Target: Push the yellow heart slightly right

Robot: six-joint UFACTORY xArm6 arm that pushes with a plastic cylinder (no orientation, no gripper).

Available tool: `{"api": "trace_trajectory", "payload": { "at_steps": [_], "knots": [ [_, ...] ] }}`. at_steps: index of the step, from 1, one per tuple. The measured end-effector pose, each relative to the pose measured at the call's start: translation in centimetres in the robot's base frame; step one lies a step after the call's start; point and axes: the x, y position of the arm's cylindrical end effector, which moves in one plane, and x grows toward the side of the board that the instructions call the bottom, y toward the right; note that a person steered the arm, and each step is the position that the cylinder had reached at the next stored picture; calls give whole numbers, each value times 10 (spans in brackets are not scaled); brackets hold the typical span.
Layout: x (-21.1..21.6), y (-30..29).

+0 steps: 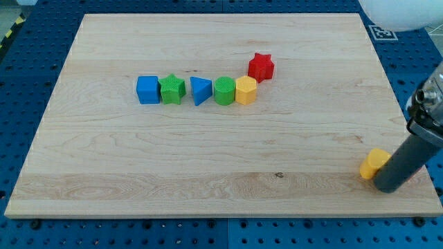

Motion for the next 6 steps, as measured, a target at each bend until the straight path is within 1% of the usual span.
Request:
{"api": "trace_trajectory", "payload": {
  "at_steps": [1,2,3,4,5,6],
  "knots": [
    [-12,-23],
    [-15,-54],
    [-27,-66],
    [-35,-27],
    [-27,-21],
    [9,-34]
  ]
}}
